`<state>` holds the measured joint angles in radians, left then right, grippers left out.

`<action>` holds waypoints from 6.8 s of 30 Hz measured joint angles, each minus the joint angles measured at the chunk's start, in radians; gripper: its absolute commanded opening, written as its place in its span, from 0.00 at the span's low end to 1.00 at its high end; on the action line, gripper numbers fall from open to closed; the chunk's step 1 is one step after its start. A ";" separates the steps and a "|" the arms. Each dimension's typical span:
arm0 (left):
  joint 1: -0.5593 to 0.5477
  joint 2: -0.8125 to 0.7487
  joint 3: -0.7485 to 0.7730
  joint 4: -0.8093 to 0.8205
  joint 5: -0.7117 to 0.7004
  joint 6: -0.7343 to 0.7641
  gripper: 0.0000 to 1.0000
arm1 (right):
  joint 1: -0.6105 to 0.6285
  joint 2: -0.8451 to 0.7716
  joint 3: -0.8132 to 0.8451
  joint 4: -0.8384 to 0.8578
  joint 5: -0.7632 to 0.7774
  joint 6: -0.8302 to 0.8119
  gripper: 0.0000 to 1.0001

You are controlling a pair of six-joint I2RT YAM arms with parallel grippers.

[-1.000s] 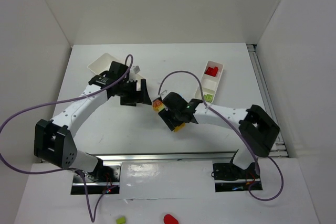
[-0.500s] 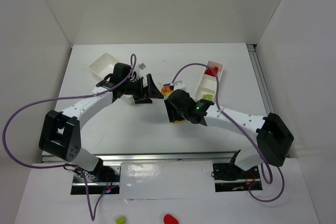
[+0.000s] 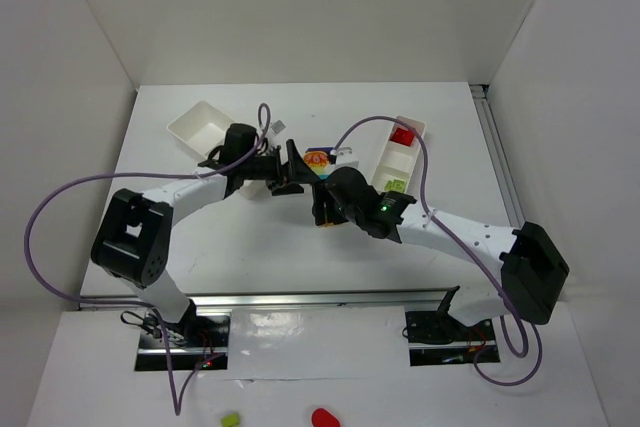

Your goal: Sort the legos into containers by color

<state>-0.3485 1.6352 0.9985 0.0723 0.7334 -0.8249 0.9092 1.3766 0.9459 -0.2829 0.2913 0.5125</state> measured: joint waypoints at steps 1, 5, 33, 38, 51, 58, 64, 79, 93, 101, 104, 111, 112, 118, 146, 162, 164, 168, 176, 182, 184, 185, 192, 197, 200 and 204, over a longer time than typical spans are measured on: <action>0.000 0.008 0.000 0.017 0.007 -0.008 0.92 | 0.000 0.000 0.000 0.000 -0.001 0.000 0.47; 0.000 0.034 0.000 0.100 0.048 -0.027 0.85 | 0.000 0.000 0.000 0.000 -0.012 0.000 0.47; 0.006 0.079 0.025 0.270 0.092 -0.126 0.11 | -0.002 0.039 0.018 0.002 -0.015 0.000 0.50; 0.018 0.132 0.063 0.264 0.126 -0.123 0.00 | -0.004 0.058 0.031 -0.004 -0.014 0.003 0.94; 0.066 0.228 0.219 0.132 0.154 -0.014 0.00 | -0.007 0.088 0.081 -0.021 0.000 0.003 0.98; 0.079 0.264 0.257 0.088 0.163 0.014 0.00 | -0.058 0.159 0.105 -0.009 -0.018 -0.009 0.98; 0.086 0.274 0.275 0.056 0.166 0.035 0.00 | -0.107 0.274 0.142 0.010 -0.021 -0.032 0.91; 0.099 0.294 0.431 -0.184 0.367 0.251 0.00 | -0.448 0.023 0.175 0.094 -0.473 -0.063 0.92; 0.100 0.293 0.433 -0.385 0.536 0.463 0.00 | -0.511 0.172 0.175 0.298 -0.924 0.038 0.80; 0.110 0.286 0.433 -0.394 0.563 0.487 0.00 | -0.534 0.185 0.116 0.480 -0.991 0.164 0.71; 0.116 0.286 0.433 -0.398 0.563 0.489 0.00 | -0.538 0.204 0.104 0.532 -1.011 0.196 0.71; 0.120 0.283 0.433 -0.406 0.578 0.490 0.00 | -0.539 0.246 0.094 0.609 -1.023 0.231 0.80; 0.116 0.280 0.433 -0.406 0.584 0.490 0.00 | -0.539 0.255 0.094 0.612 -1.025 0.231 0.80; 0.109 0.261 0.431 -0.410 0.581 0.499 0.00 | -0.539 0.270 0.094 0.614 -1.036 0.229 0.80; 0.097 0.252 0.428 -0.400 0.622 0.516 0.00 | -0.513 0.123 0.021 0.629 -0.892 0.247 0.39; 0.105 0.249 0.401 -0.459 0.566 0.539 0.00 | -0.598 0.102 0.023 0.459 -0.639 0.156 0.38; 0.108 0.248 0.398 -0.462 0.552 0.538 0.00 | -0.599 0.101 0.023 0.435 -0.612 0.144 0.38; 0.120 0.246 0.398 -0.467 0.507 0.535 0.00 | -0.604 0.084 0.023 0.369 -0.521 0.117 0.45; 0.130 0.245 0.454 -0.514 0.407 0.534 0.00 | -0.628 0.048 0.146 0.134 -0.168 0.116 0.84; 0.130 0.237 0.467 -0.529 0.330 0.533 0.00 | -0.717 0.242 0.406 0.007 0.048 0.149 0.87; 0.130 0.237 0.470 -0.545 0.302 0.531 0.00 | -0.755 0.367 0.518 -0.019 0.096 0.151 0.87; 0.130 0.237 0.474 -0.552 0.291 0.530 0.00 | -0.770 0.435 0.582 -0.034 0.113 0.151 0.87; 0.130 0.239 0.516 -0.581 0.237 0.530 0.00 | -0.851 0.896 1.054 -0.140 0.164 0.134 0.93; 0.130 0.260 0.542 -0.586 0.231 0.531 0.00 | -0.894 1.112 1.284 -0.159 0.161 0.124 0.96; 0.130 0.283 0.554 -0.588 0.231 0.530 0.00 | -0.919 1.204 1.384 -0.155 0.147 0.121 0.96; 0.130 0.316 0.558 -0.592 0.230 0.531 0.00 | -0.946 1.306 1.477 -0.113 0.115 0.121 0.95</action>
<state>-0.2184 1.9514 1.5566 -0.5201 0.9634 -0.2939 -0.0368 2.6827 2.4233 -0.3962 0.4061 0.6334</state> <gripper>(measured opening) 0.454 0.952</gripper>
